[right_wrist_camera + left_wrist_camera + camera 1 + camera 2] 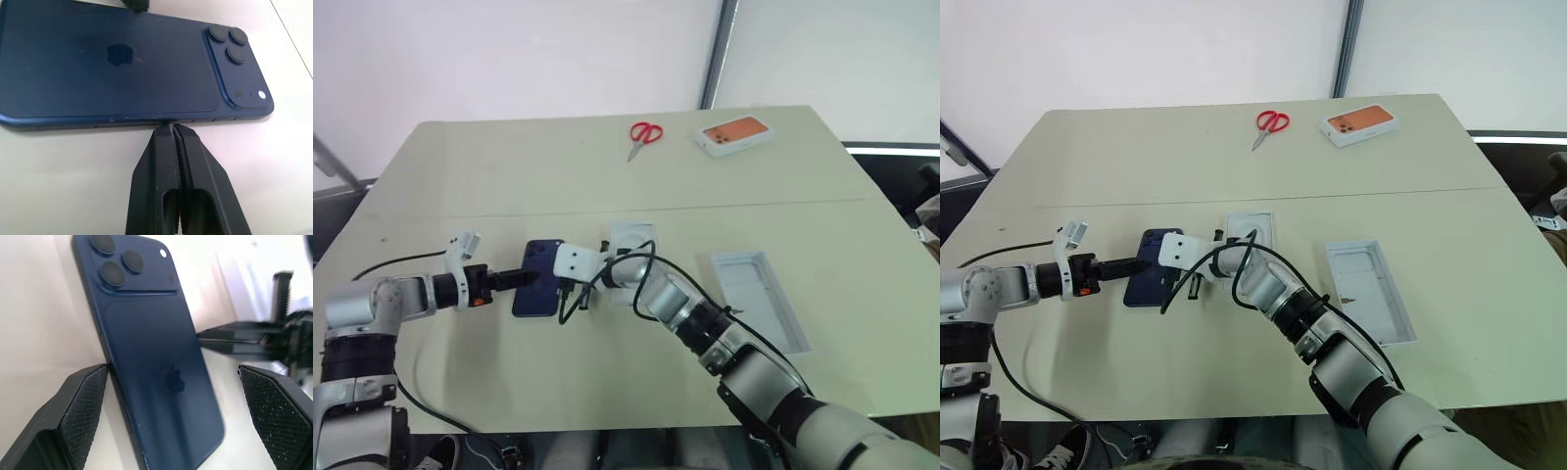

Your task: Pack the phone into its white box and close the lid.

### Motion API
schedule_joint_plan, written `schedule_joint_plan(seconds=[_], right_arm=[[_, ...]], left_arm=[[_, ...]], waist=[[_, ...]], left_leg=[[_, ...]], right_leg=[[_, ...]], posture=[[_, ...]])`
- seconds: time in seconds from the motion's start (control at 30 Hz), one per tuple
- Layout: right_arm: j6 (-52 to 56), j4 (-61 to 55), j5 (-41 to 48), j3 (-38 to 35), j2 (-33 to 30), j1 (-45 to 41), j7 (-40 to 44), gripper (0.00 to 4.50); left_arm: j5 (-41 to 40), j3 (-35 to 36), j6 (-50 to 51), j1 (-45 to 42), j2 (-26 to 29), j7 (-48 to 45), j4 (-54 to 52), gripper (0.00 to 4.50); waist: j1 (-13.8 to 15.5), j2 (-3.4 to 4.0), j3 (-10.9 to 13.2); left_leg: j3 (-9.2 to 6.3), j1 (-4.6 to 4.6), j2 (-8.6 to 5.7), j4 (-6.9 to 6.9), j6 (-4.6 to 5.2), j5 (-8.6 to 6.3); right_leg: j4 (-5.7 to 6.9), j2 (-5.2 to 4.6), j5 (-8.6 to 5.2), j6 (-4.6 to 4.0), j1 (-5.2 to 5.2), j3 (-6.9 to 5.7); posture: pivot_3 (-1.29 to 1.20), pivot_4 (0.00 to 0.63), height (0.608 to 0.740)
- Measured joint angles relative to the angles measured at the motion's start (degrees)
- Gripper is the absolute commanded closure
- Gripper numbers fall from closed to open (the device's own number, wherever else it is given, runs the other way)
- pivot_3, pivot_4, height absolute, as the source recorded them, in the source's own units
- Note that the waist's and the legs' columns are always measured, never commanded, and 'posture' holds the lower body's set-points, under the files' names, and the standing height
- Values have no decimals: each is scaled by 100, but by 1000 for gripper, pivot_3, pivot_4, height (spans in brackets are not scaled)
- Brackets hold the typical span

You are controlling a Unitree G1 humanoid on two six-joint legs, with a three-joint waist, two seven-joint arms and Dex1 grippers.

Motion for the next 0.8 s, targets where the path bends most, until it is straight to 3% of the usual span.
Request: schedule_joint_plan(seconds=[0.13, 0.43, 0.53, 0.77, 0.8], right_arm=[[-8, 21, -50, -15, 23, -3, -28, 4424], [-24, 65, -90, -21, 88, -3, -83, 4424], [-59, 76, -97, -23, 81, -1, -102, 4500], [-122, 61, -100, -24, 29, 14, -105, 4500], [-119, 56, -103, -29, 13, 12, -107, 4500]], left_arm=[[-246, 178, 524, -214, -409, 187, 72, 0], [-282, 117, 717, -307, -381, 291, 103, 0], [-331, 294, 636, -295, -478, 339, 344, 858], [-485, 552, 578, -221, -653, 493, 714, 4411], [-525, 570, 607, -223, -672, 497, 670, 4483]], waist=[[17, -3, -1], [-23, -3, -1], [-16, -4, 0], [-18, -7, 1], [-10, -10, -1]], left_leg=[[-8, -1, -4, 4, 1, -1], [-7, -1, -2, -2, 0, -1], [-7, -1, 0, -3, -3, 1], [-7, -9, 0, -6, -3, 0], [-8, -7, 0, -5, -3, 1]], right_leg=[[-3, -1, 0, 0, 7, -3], [-4, -1, 0, 0, 1, -2], [-5, 0, -1, 0, -1, -2], [-5, 0, -1, 0, -11, -2], [-5, 0, -1, 0, -9, -2]], posture=[[0, 150, 740], [0, 150, 740], [0, 150, 740], [0, 150, 740], [0, 150, 740]])
